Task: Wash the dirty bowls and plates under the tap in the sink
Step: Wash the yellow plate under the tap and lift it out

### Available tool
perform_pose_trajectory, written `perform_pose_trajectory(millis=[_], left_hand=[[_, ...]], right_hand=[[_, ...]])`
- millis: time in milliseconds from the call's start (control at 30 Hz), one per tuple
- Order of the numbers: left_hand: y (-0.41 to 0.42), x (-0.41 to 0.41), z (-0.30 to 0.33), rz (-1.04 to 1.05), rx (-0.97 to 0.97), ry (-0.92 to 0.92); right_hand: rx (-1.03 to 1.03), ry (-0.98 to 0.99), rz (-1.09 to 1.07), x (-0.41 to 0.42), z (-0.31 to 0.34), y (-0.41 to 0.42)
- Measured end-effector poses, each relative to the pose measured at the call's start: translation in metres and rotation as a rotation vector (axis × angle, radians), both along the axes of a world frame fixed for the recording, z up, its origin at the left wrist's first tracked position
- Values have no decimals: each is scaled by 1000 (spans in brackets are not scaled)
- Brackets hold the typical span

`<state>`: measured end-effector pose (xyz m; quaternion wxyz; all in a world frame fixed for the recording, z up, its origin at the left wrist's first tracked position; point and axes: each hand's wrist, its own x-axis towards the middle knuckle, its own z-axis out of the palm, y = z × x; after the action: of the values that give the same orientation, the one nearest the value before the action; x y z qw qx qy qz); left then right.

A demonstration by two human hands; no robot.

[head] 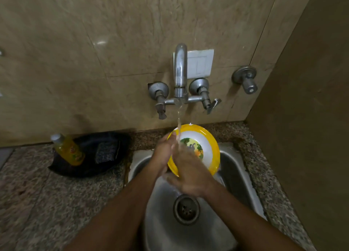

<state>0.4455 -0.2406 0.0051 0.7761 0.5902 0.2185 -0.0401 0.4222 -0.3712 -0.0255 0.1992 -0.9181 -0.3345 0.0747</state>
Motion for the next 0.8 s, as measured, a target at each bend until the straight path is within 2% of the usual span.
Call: perform_pose_trajectory(millis=[67, 167, 300, 433, 500, 567, 667, 800], left_hand=[[4, 3, 2, -36, -55, 15], [5, 6, 4, -78, -84, 11], [10, 10, 8, -92, -64, -9], [8, 11, 9, -89, -88, -8], [9, 14, 9, -65, -88, -23], [11, 14, 7, -59, -95, -16], [9, 14, 7, -77, -103, -14], [16, 15, 11, -92, -88, -40]], right_hand=[[-26, -35, 103, 1, 1, -8], [-91, -101, 17, 7, 5, -11], [-46, -52, 147, -5, 3, -8], [-79, -80, -9, 6, 9, -6], [-9, -20, 61, -1, 12, 0], [-25, -47, 130, 1, 8, -6], [-108, -83, 50, 11, 4, -8], [-73, -41, 208, -3, -3, -11]])
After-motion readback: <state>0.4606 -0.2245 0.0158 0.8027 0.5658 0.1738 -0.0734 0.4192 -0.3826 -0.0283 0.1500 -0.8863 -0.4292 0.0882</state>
